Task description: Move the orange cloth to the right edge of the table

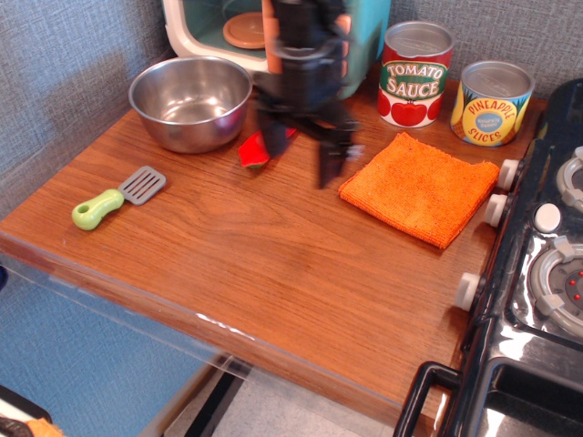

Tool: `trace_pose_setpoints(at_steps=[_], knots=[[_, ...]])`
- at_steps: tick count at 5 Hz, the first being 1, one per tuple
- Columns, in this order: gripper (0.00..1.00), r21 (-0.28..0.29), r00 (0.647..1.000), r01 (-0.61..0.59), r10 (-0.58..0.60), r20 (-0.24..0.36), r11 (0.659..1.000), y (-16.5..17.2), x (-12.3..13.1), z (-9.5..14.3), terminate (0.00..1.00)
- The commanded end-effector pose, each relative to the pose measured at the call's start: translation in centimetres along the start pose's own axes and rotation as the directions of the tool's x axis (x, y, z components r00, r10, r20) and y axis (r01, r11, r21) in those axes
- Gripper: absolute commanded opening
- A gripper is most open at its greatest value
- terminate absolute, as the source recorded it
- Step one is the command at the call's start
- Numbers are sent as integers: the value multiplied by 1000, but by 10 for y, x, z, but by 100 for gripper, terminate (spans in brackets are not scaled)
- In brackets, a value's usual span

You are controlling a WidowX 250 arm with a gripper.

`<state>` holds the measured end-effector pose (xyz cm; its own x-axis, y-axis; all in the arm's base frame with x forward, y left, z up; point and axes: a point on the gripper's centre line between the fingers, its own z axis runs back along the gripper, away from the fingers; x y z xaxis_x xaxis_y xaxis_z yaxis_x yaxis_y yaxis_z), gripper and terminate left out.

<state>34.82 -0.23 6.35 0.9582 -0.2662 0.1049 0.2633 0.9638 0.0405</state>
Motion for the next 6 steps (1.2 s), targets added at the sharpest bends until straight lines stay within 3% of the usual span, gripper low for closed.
trace_pose_setpoints(at_steps=[1,2,4,5,6], knots=[[100,-6,997,-6,7,73,1000,-50,64,6,0],[100,-3,998,4,-4,60,1000,-62,73,-6,0],[100,69,1000,6,-7,14,998,-42,79,-31,0],[100,75,1000,-28,27,13,997,-27,71,-33,0],[100,64,998,-34,37,-52,997,-26,47,-57,0]])
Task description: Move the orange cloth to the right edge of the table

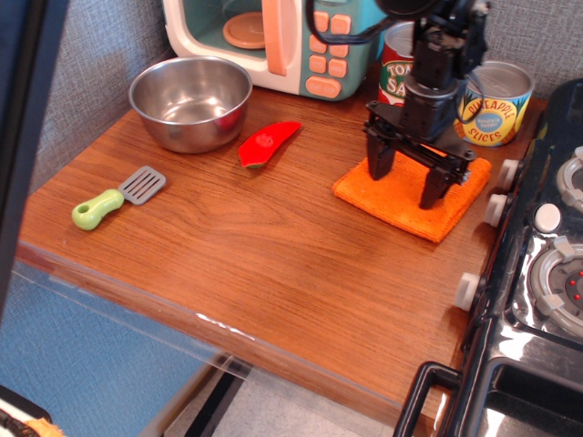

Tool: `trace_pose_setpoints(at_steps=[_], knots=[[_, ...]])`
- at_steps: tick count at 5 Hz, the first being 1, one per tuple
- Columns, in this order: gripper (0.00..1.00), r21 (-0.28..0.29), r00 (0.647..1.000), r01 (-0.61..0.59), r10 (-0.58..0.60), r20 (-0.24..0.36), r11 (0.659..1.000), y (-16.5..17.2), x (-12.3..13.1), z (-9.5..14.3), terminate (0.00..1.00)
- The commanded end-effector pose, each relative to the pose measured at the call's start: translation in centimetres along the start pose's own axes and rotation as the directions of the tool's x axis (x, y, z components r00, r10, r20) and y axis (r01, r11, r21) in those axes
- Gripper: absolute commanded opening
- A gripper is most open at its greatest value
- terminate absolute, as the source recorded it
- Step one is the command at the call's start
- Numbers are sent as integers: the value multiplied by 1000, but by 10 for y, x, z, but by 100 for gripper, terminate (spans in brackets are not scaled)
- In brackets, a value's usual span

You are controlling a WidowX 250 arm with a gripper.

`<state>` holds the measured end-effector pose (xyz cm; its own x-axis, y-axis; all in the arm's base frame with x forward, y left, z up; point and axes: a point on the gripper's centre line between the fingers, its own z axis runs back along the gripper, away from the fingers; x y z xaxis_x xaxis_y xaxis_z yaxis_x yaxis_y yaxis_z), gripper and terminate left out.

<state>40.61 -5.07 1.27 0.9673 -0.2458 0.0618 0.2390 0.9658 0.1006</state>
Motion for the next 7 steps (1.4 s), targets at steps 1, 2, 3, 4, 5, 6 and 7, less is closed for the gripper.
trace_pose_setpoints(at_steps=[1,2,3,4,5,6,7], knots=[[100,-8,999,-18,17,-50,1000,6,-40,-14,0],[100,-18,996,12,-13,-84,1000,-2,-68,-18,0],[100,-9,995,49,-49,-92,999,-14,-100,-11,0],[100,15,994,50,-48,-102,999,-21,-123,-4,0],[100,35,991,-27,32,-134,999,-23,-139,-2,0],[100,45,986,-87,92,-140,995,-26,-150,4,0],[100,48,979,-132,138,-150,990,-28,-158,11,0]])
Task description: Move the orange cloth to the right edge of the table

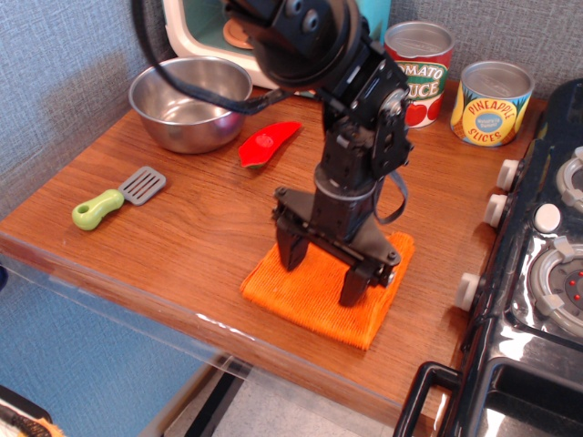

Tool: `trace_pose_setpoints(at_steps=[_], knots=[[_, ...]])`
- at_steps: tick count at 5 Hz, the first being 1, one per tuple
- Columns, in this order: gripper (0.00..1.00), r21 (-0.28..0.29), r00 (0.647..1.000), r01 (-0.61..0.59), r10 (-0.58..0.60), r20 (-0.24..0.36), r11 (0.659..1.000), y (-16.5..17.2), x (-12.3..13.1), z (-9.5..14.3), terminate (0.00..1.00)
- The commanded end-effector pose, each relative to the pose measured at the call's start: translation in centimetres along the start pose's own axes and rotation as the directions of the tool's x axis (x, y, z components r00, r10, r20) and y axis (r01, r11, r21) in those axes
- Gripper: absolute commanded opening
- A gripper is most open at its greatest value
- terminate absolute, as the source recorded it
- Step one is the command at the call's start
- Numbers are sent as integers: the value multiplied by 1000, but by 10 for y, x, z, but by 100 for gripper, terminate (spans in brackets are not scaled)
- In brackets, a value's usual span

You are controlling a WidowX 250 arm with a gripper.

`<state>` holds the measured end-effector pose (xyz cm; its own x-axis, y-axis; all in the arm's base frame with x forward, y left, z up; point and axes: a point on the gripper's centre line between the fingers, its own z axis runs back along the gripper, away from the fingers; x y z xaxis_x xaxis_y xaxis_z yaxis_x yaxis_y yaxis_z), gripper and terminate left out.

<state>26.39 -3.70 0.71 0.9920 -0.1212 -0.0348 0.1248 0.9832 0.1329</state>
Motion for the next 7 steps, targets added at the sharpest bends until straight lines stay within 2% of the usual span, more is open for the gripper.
trace_pose_setpoints(at_steps=[1,2,3,4,6,7], knots=[[100,-15,999,-26,25,-42,1000,-3,-19,10,0],[100,-54,996,56,-52,73,997,5,-7,33,0],[100,-61,976,116,-103,192,991,12,-5,68,0],[100,-70,965,132,-112,235,989,18,-11,84,0],[100,-81,973,155,-137,188,985,20,-12,77,0],[100,-81,973,155,-137,188,985,20,-12,77,0]])
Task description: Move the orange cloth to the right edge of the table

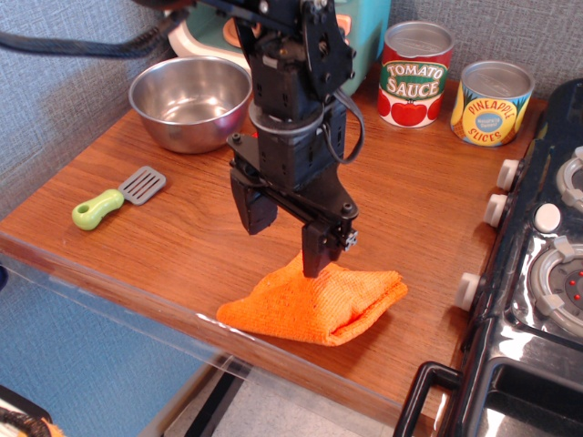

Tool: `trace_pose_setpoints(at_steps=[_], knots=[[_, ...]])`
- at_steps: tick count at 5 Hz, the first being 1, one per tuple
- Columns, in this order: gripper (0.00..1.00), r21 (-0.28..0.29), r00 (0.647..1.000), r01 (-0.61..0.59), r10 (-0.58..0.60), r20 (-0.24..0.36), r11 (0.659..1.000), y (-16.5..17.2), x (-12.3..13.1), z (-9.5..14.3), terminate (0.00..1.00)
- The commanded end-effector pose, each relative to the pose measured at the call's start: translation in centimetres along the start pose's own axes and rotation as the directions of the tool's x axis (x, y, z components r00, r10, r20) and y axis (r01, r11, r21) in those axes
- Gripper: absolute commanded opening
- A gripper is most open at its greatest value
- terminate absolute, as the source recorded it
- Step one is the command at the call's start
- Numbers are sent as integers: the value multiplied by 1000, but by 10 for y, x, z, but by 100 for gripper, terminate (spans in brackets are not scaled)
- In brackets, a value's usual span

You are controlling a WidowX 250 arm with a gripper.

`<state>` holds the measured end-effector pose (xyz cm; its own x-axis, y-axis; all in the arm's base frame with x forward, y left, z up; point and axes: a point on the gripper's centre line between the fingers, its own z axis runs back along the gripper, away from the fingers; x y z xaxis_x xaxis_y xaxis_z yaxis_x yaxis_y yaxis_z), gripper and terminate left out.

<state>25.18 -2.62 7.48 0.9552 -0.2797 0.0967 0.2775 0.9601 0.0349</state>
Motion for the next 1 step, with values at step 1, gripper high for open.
trace_pose_setpoints(at_steps=[1], knots=[[100,11,999,-2,1,37,1000,2,5,11,100]])
